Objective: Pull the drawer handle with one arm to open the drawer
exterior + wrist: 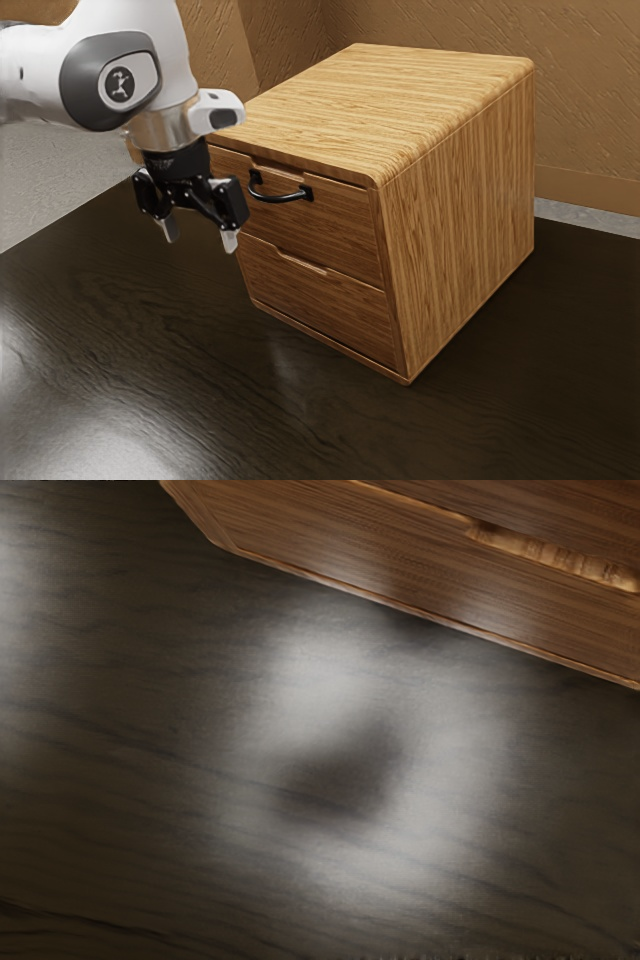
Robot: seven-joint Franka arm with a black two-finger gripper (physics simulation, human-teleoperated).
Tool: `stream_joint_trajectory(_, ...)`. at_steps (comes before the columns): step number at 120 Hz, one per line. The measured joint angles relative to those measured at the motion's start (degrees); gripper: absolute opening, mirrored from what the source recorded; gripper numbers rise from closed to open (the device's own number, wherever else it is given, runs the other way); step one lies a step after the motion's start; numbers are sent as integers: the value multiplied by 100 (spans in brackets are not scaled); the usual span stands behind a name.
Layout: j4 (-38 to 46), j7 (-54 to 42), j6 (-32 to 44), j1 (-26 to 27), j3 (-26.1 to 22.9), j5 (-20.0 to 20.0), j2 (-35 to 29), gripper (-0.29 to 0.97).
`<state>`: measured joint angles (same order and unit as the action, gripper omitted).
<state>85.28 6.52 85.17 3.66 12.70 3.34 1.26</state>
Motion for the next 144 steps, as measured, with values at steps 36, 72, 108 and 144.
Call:
stream_joint_trajectory(36, -591, 129, -82, 459, -65, -19, -398, 68)
stream_joint_trajectory(72, -662, 2828, -494, 679, -182, -435, -853, 68)
stream_joint_trajectory(108, -641, 5286, -419, 654, -192, -403, -433, 68)
stream_joint_trajectory(144, 1385, 6796, 944, 1157, -206, 19, -1797, 68)
